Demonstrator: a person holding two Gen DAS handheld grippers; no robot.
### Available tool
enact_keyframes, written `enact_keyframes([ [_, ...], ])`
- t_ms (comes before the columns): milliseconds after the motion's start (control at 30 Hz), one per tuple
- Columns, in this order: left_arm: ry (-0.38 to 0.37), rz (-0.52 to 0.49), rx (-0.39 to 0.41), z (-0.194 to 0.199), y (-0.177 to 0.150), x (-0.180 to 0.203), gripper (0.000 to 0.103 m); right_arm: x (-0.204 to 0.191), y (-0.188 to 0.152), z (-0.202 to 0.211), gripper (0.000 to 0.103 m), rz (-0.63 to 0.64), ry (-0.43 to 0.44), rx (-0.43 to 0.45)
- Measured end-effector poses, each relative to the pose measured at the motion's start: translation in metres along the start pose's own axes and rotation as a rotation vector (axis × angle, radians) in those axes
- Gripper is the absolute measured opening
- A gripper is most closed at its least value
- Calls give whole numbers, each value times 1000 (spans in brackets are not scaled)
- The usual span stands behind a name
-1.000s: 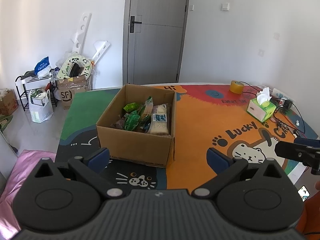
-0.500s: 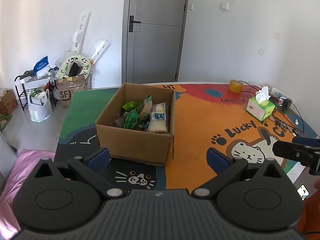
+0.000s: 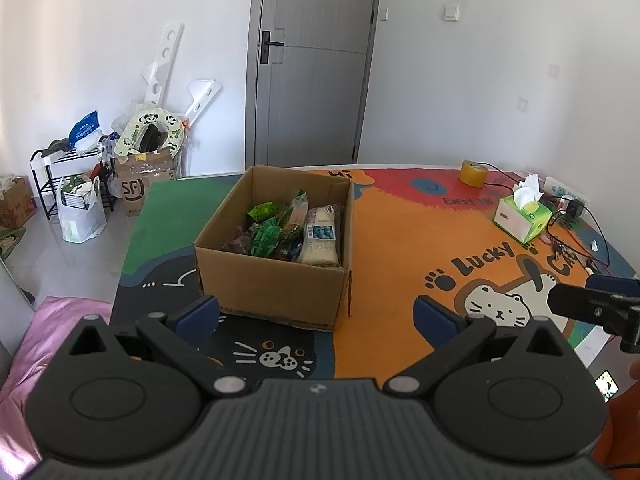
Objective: Organize snacks
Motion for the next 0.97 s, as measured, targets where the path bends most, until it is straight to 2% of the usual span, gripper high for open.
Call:
enact_keyframes([
  [967,-8,-4,13,6,-1,0,103,-5,-4,0,103,14,5,-8],
])
Point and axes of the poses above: each gripper's, at about its wrist camera, not at the fingertips, and z roughly against the way its jaws point, x to its right, y to its top, the point moved 2 cm from there along -z, roughly the way its jaws point, and after that the axes turned 6 degrees about -y, right-handed, at the moved point
